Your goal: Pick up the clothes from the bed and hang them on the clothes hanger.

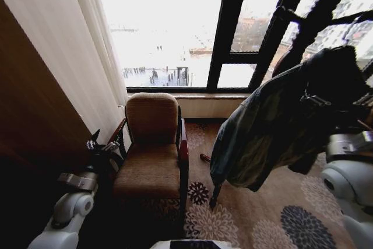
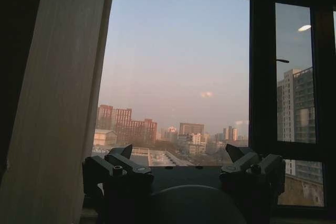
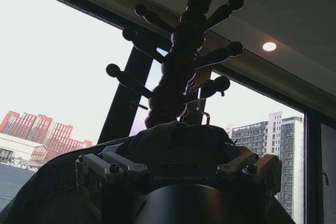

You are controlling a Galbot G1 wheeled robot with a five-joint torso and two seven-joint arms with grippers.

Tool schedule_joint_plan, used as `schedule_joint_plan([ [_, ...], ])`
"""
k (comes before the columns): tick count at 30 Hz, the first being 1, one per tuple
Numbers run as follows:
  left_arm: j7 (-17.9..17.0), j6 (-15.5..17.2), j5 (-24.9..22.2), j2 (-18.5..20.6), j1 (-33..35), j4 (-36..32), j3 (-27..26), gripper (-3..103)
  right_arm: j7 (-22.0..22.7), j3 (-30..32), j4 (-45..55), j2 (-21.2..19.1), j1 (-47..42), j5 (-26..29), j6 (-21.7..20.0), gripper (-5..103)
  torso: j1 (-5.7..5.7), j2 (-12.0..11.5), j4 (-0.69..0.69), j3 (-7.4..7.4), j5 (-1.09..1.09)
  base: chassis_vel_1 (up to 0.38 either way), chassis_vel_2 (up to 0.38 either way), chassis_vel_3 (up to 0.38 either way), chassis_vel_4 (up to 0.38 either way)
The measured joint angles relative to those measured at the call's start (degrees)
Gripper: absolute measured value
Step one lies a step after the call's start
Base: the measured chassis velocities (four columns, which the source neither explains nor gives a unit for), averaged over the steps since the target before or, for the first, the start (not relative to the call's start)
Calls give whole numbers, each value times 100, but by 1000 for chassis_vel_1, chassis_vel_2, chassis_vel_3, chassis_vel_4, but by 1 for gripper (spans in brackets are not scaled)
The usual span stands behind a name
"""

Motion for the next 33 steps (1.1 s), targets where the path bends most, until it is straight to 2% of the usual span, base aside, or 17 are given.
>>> schedule_joint_plan([
  [2,0,0,0,0,0,0,0,100,-4,-24,43,51,-46,-9,13,100,0,0,0,0,0,0,0,0,0],
  [5,0,0,0,0,0,0,0,100,-137,-235,145,477,-311,-106,221,100,-1,0,0,0,1,0,0,0,0],
  [7,0,0,0,0,0,0,0,100,-185,-289,168,596,-387,-117,272,100,0,0,0,0,2,0,0,0,0],
  [9,1,-1,0,0,0,0,0,100,-340,-459,237,1004,-698,-196,454,100,0,0,-1,0,2,0,0,0,0],
  [10,1,-1,0,0,0,0,0,100,-340,-459,237,1004,-698,-196,454,100,0,0,-1,0,2,0,0,0,0],
  [13,-1,-1,-1,0,0,0,0,100,-486,-655,287,1496,-1048,-327,683,100,0,0,-1,0,1,0,0,0,0],
  [15,0,-1,0,1,0,0,-1,100,-591,-766,385,1949,-1411,-367,849,100,0,0,-1,0,1,0,0,0,0],
  [18,0,-1,-1,0,0,0,-1,100,-661,-794,422,2126,-1626,-370,956,100,0,0,-2,0,1,0,0,0,0],
  [19,-1,-1,0,0,0,0,-1,100,-772,-813,434,2277,-1862,-463,1115,100,0,0,-2,0,0,0,0,0,0],
  [33,0,-1,0,0,0,0,-1,100,-866,-813,409,2303,-1973,-601,1219,100,0,0,0,0,2,0,0,0,0],
])
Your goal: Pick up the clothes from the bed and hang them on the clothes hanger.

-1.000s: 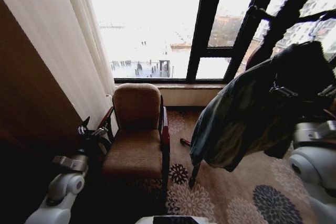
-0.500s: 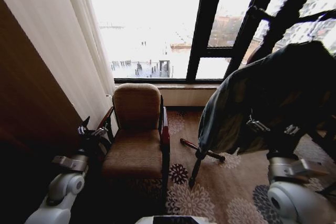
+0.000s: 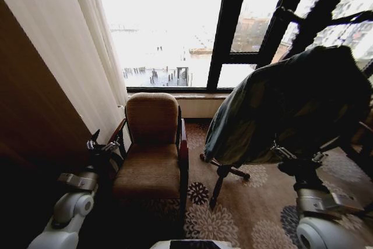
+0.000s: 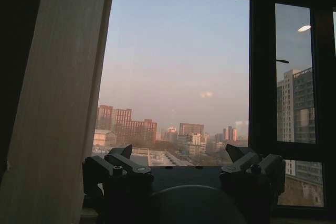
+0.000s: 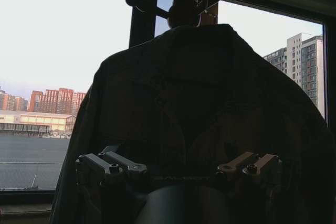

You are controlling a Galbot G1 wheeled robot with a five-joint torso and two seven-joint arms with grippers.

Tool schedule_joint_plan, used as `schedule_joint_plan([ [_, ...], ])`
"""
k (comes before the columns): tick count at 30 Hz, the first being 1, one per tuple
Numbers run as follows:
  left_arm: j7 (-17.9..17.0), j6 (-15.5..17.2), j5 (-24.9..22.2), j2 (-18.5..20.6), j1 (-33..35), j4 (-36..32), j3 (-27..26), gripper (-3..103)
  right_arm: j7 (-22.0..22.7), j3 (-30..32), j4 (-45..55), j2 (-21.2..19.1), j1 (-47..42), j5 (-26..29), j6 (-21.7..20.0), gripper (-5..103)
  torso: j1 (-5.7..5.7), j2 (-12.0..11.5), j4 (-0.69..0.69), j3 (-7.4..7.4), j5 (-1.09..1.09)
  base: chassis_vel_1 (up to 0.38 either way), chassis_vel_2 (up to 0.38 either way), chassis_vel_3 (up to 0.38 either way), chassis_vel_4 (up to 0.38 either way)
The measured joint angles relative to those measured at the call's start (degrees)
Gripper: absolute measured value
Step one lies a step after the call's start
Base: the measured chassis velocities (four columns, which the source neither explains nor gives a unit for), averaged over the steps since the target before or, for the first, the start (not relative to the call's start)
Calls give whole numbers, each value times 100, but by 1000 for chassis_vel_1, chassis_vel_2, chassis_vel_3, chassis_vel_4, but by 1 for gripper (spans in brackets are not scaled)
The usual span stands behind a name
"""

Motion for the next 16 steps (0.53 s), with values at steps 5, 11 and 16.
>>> schedule_joint_plan([
  [5,0,0,0,0,0,0,0,100,2,2,-3,-10,10,2,-4,100,0,0,0,0,0,0,0,0,0],
  [11,0,0,0,0,0,0,0,100,5,3,-5,-16,16,4,-9,100,0,0,0,0,0,0,0,0,0],
  [16,0,0,0,0,0,0,0,100,8,6,-8,-20,20,5,-13,100,0,0,0,0,0,0,0,0,0],
])
